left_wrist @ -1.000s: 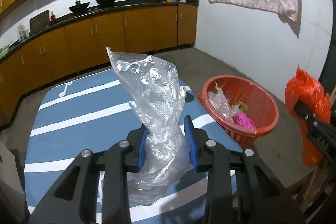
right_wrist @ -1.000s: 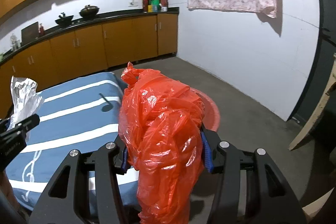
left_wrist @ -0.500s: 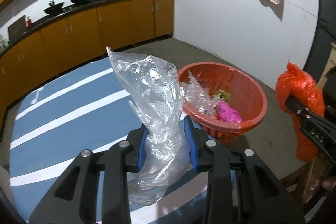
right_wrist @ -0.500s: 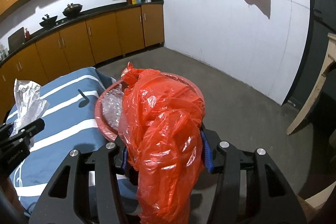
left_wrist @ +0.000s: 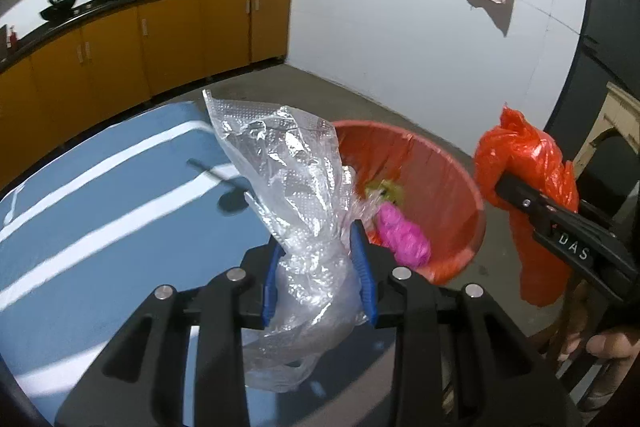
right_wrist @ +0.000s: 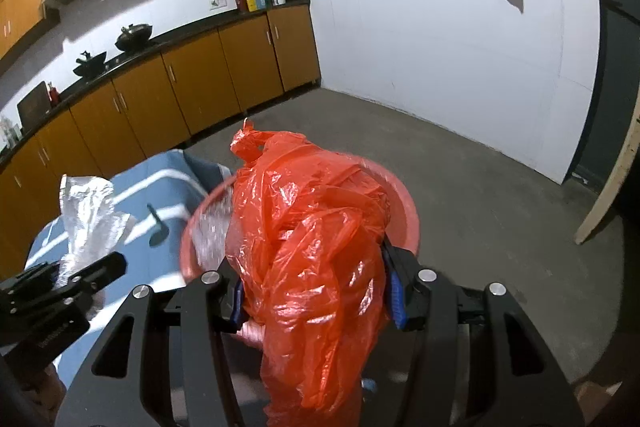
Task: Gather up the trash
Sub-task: 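Carry the clear bag and red bag over the wastebasket with both tools, then open both tools above the wastebasket to drop the clear and red bags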
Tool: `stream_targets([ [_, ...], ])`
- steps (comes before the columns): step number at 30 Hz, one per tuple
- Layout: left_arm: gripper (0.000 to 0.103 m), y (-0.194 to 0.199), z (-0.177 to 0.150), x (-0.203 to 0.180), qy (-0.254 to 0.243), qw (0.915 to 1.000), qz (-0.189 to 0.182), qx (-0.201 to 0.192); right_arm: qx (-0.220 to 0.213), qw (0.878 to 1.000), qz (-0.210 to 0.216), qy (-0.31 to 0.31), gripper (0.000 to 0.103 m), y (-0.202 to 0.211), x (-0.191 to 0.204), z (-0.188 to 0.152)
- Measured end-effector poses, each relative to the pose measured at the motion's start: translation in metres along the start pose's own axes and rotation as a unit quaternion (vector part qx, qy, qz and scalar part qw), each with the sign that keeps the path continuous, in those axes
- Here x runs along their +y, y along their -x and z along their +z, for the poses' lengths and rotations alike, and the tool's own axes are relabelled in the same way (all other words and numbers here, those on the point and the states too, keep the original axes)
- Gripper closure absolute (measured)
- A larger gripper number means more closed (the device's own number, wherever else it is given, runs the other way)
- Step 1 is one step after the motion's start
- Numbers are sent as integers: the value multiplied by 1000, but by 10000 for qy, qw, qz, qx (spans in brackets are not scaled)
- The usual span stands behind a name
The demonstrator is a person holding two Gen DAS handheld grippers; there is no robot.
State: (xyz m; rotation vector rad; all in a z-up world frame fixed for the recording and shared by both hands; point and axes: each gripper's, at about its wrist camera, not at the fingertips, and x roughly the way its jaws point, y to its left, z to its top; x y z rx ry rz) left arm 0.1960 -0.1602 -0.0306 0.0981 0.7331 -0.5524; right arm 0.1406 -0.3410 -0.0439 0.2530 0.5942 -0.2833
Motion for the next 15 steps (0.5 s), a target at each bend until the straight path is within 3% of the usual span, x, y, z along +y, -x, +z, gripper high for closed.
stream_targets([
  [7,70,-47,37,-5,-142,9989,-381,221,46,10000,-1,-80,51,-36,1,25],
  [15,70,-82,39,-12,-275,9960,-711,457,66,9993,52,-365,51,-55,-13,37],
])
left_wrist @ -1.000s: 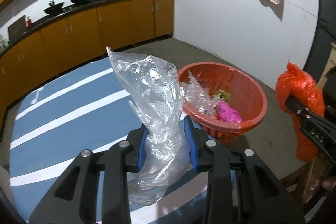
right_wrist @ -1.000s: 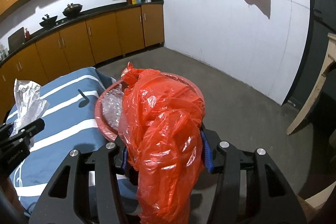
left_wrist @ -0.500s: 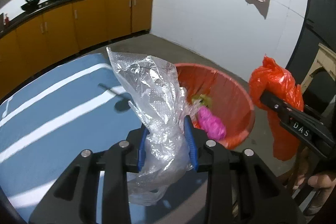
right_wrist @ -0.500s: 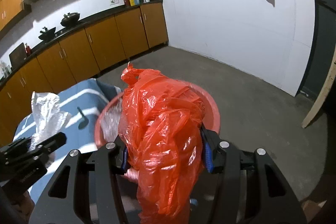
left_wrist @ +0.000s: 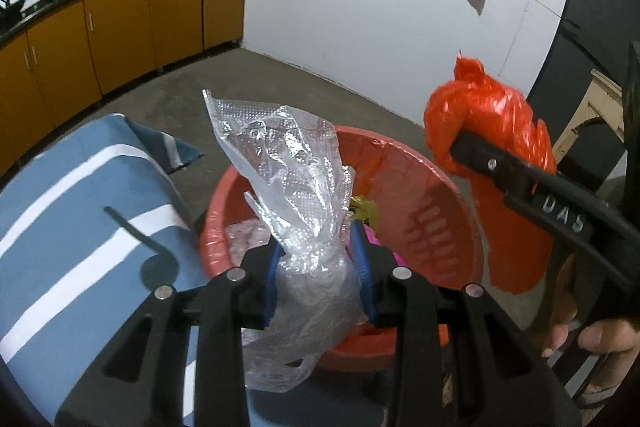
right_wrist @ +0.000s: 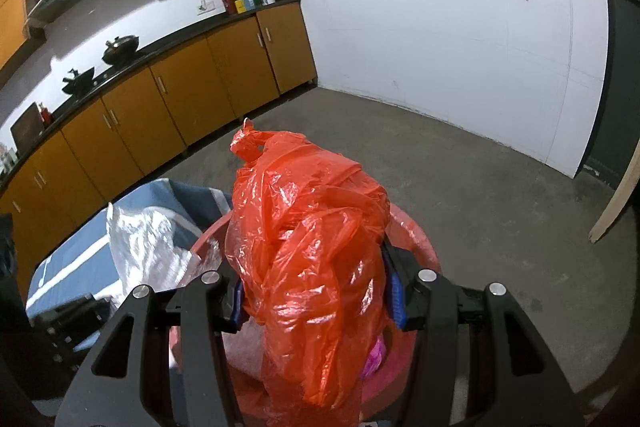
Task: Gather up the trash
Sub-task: 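Open both tools above the wastebasket to drop the clear and red bags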
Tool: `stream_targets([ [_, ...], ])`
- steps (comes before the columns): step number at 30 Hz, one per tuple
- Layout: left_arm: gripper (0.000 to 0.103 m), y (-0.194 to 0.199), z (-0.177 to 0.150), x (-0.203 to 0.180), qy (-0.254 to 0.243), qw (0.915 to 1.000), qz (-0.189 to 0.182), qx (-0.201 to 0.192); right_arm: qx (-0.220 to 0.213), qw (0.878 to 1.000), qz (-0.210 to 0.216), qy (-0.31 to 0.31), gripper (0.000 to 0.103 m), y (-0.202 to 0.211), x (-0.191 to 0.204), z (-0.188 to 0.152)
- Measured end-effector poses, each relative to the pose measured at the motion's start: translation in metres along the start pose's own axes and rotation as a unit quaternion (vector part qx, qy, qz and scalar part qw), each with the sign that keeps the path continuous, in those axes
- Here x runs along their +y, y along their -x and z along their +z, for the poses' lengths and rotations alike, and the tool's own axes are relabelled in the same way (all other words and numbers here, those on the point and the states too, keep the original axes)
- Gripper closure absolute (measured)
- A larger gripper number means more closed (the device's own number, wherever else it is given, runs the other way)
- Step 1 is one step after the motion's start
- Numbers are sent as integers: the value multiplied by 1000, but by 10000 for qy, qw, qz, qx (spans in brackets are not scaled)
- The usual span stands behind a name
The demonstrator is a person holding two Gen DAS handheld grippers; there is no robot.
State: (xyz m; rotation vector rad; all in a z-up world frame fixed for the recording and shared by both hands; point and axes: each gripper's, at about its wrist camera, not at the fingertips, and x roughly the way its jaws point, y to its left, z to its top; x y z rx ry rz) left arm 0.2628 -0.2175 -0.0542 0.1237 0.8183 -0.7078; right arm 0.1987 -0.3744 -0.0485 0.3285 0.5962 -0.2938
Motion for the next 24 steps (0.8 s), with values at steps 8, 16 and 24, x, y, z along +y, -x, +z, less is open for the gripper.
stream_targets([
  [8,43,-18,-1,7,191,9995,-187,194,-75,9994,313,-122,27,2,-7,7],
  [16,29,8,-10,17,408,9990,170,52,-197,9992,312,-122,20,28,-9,3],
  [24,7,133,-60,21,482,9824,1547,-933,-1074,9934,-124,389,7,115,2,-34],
])
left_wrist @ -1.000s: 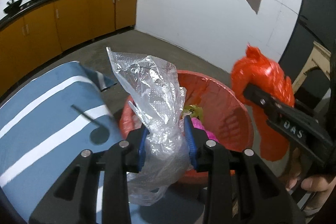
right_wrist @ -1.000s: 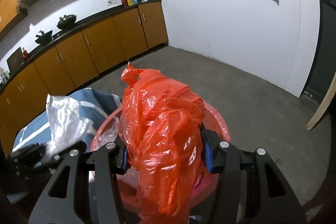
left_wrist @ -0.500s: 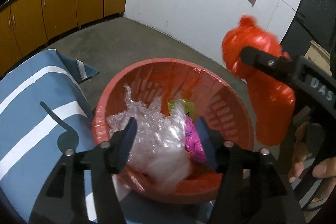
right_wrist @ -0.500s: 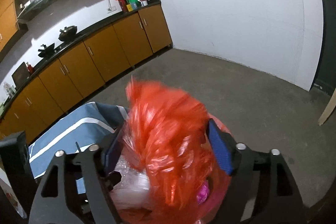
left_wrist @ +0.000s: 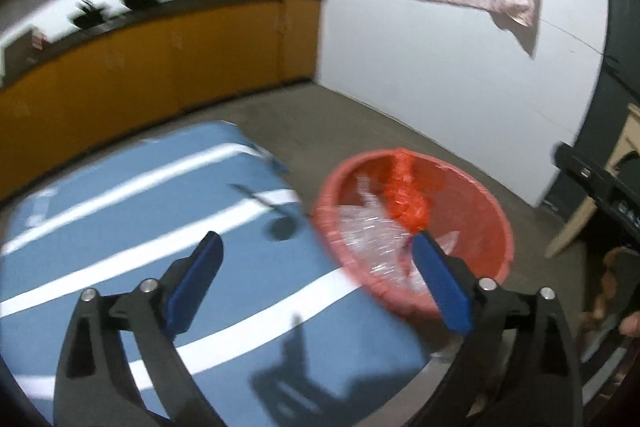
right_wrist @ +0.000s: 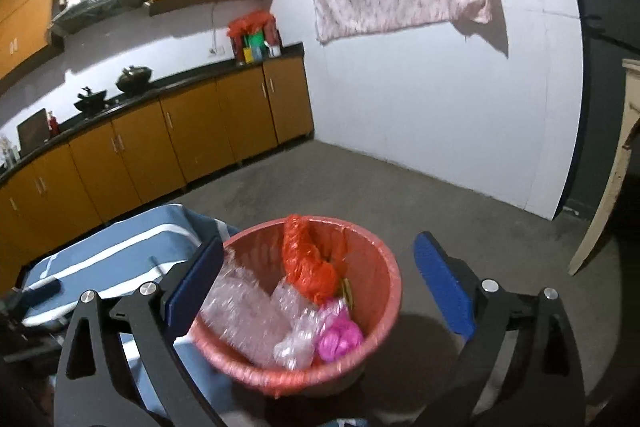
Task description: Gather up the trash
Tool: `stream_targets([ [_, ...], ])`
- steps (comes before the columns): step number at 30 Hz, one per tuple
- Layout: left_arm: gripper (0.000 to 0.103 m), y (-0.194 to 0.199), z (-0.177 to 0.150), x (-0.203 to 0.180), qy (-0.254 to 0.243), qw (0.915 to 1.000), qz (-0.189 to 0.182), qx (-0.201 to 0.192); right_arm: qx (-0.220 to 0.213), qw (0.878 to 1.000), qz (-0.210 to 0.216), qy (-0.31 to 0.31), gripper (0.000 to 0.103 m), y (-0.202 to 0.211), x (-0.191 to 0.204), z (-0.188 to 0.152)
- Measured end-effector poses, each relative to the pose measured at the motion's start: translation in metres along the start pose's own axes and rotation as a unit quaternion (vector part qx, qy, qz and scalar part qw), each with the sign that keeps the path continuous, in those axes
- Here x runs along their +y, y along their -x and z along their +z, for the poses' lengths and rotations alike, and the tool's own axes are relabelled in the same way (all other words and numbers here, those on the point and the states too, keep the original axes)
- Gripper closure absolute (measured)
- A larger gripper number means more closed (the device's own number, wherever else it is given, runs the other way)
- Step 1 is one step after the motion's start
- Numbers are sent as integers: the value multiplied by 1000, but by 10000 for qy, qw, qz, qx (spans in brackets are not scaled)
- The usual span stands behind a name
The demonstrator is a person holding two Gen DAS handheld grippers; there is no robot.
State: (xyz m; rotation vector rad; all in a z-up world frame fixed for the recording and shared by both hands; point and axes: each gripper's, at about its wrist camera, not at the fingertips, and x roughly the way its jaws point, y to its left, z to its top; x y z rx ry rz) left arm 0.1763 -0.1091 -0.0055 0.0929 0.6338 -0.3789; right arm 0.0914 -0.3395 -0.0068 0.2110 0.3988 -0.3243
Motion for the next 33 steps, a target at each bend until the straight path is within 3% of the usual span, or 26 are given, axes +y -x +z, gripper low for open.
stream_targets([
  [6,4,94,-37,28,219,9938,1006,-423,-162,9991,70,381,3,72,16,-30],
  [13,4,170,-76,59,744,9810,1712,-536,-231,9968,347,683,2,127,33,-48],
  [21,4,221,-98,61,773,9729,2032,-787,-202,9957,416,806,2,156,48,-63],
  [33,4,223,-123,53,712,9761,1933,-689,-315,9900,366,1325,2,174,82,-89],
])
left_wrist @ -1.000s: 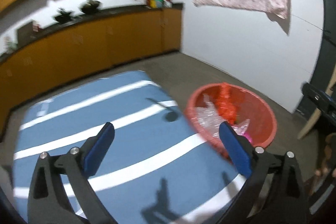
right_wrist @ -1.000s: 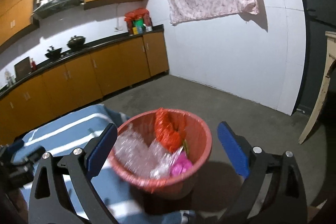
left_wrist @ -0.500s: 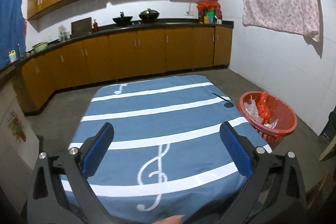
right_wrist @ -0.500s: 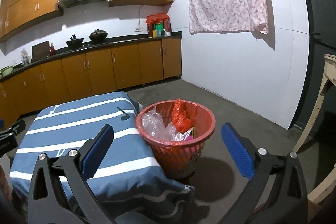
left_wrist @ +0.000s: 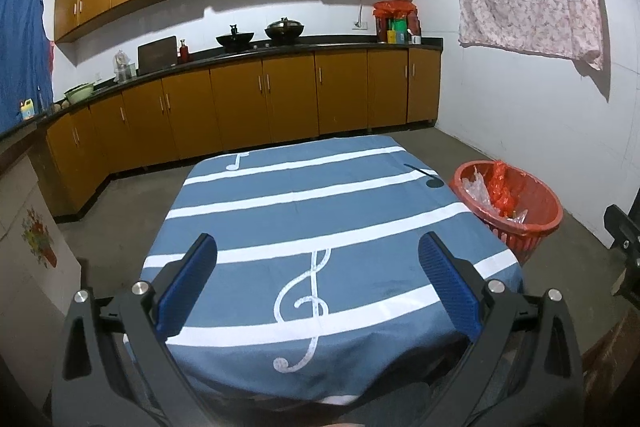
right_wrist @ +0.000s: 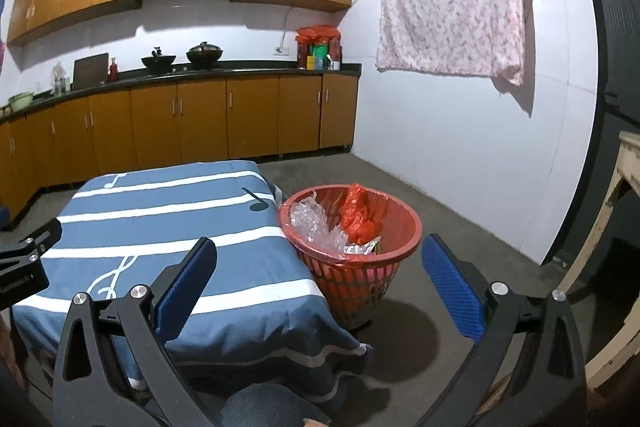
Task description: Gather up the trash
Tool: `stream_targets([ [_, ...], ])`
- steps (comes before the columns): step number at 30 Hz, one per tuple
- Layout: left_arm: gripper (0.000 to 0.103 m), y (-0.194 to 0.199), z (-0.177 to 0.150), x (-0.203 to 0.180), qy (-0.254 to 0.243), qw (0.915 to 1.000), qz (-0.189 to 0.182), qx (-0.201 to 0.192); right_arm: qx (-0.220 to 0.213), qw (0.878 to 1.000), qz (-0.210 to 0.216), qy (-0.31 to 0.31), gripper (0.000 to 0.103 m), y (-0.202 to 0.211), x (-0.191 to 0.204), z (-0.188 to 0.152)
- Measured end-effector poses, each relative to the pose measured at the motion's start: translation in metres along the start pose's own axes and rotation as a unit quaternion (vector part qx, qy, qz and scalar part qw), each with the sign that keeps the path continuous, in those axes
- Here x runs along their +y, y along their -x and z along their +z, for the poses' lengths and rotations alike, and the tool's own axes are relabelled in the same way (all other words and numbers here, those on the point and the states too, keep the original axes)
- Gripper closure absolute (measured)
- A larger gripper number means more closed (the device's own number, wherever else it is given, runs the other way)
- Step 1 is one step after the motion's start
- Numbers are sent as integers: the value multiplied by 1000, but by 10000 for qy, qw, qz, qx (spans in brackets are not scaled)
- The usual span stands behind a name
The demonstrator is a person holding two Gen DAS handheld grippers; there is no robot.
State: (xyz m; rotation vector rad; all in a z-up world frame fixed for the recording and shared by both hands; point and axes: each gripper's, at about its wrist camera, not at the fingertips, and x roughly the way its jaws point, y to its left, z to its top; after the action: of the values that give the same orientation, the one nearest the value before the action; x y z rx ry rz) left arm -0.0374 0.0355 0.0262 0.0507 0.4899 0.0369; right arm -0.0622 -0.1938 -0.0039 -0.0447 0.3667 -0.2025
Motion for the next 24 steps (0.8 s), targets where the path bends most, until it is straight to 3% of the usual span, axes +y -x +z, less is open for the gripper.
stream_targets([
  [24,4,7,-23,-15,-89,9998,-123,137,161,9995,-182,-178,2,2,-7,-11],
])
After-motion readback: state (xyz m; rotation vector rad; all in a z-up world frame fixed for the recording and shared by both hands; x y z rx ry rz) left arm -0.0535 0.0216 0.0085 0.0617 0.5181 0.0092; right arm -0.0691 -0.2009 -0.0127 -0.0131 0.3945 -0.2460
